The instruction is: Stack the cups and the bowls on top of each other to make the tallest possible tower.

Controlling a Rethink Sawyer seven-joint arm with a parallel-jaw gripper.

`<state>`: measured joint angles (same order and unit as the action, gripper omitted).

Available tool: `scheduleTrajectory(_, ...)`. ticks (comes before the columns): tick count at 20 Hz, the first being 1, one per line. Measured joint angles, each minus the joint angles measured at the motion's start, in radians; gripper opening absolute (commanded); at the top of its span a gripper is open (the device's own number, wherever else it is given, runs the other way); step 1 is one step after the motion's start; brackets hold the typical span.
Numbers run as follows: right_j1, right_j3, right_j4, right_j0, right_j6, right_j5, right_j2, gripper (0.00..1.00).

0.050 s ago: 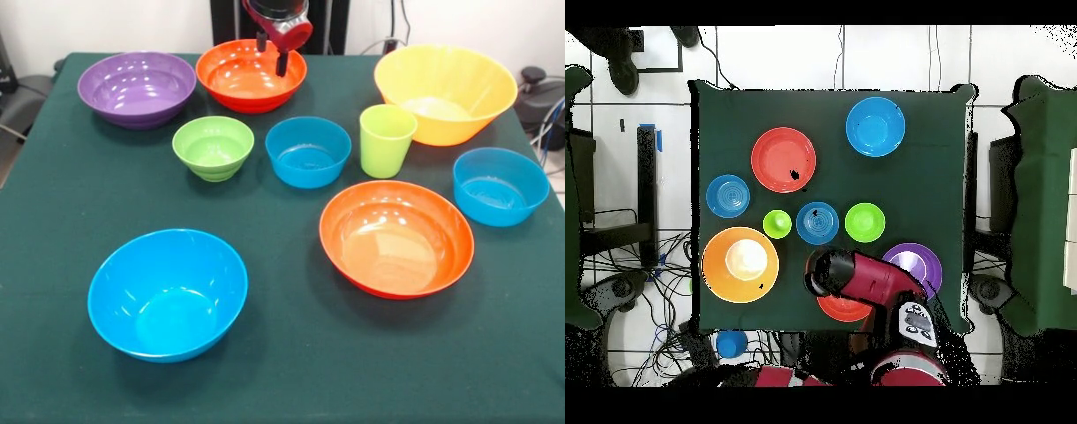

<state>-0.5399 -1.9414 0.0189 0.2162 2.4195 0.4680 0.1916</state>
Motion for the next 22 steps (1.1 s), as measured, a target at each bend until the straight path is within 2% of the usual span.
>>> scheduleTrajectory(11, 0.078, -0.003, 0.058, -0.001, 0.0, -0.046, 0.018, 1.0)
scheduleTrajectory(22, 0.149, -0.011, 0.061, 0.0, 0.0, -0.131, 0.015, 1.0)
